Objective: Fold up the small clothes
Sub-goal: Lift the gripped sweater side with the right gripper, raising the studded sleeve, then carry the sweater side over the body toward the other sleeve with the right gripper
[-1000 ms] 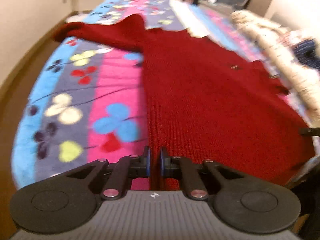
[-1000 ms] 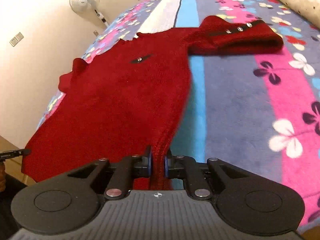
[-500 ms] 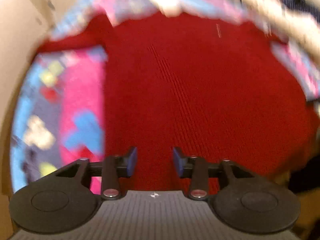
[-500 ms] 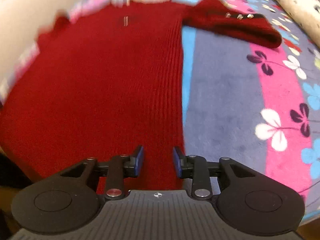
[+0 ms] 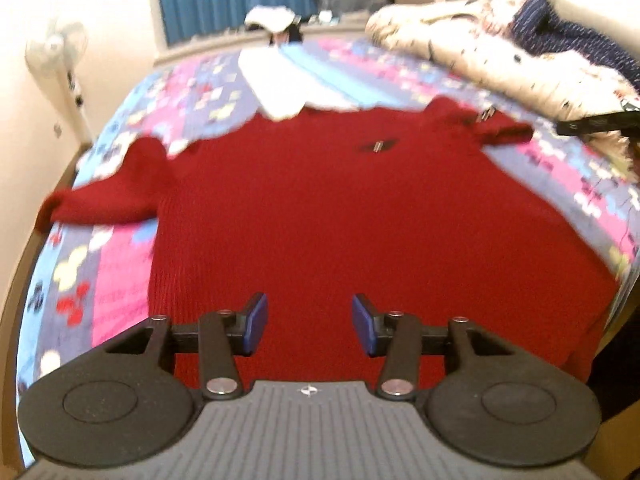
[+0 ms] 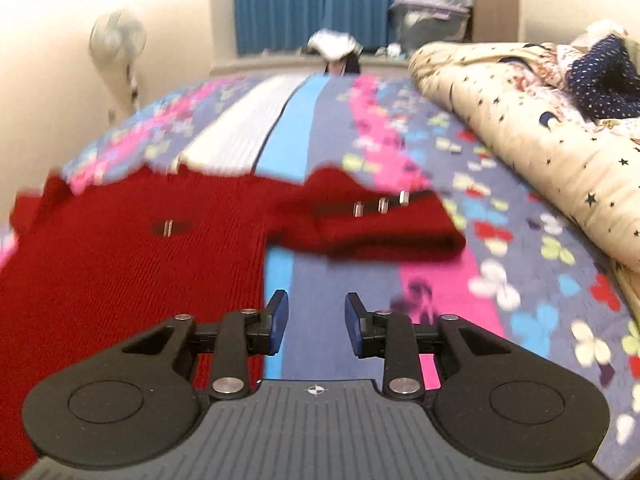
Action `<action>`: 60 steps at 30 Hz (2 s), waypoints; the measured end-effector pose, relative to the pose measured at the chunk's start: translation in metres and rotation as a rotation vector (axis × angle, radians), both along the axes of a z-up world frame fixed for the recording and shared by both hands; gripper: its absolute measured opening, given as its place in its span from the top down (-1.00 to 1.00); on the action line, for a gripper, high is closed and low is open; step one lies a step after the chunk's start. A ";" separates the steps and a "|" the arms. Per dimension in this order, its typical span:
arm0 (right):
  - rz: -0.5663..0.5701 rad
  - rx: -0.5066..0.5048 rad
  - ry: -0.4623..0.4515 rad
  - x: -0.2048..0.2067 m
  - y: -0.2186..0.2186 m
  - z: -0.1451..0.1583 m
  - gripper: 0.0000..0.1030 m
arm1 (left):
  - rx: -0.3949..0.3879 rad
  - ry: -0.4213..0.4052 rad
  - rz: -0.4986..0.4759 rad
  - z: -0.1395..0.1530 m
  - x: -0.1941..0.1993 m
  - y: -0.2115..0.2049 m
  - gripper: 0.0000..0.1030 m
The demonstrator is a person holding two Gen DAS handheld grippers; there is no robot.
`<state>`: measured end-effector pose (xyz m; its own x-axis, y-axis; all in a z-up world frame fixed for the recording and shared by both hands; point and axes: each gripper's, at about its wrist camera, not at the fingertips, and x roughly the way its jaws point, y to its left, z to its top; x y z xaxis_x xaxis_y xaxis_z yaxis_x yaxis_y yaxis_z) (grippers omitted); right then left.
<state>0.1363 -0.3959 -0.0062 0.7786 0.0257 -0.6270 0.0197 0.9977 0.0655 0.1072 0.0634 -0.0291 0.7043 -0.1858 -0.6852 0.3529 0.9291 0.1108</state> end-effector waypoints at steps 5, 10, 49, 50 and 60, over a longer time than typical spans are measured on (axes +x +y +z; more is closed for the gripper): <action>-0.131 0.170 -0.093 0.046 -0.046 -0.024 0.80 | 0.031 -0.054 -0.028 0.027 0.008 -0.032 0.03; -0.289 0.387 -0.041 0.081 -0.089 -0.054 0.73 | 0.089 -0.155 -0.104 0.041 0.021 -0.042 0.06; -0.491 0.597 0.035 0.158 -0.102 -0.116 0.81 | 0.035 -0.106 0.100 -0.002 0.099 0.004 0.16; -0.495 0.603 0.020 0.155 -0.102 -0.113 0.81 | 0.036 -0.105 0.092 -0.001 0.096 0.004 0.16; -0.541 0.660 -0.152 0.124 -0.075 -0.074 0.82 | -0.026 -0.064 0.189 0.004 0.105 -0.031 0.16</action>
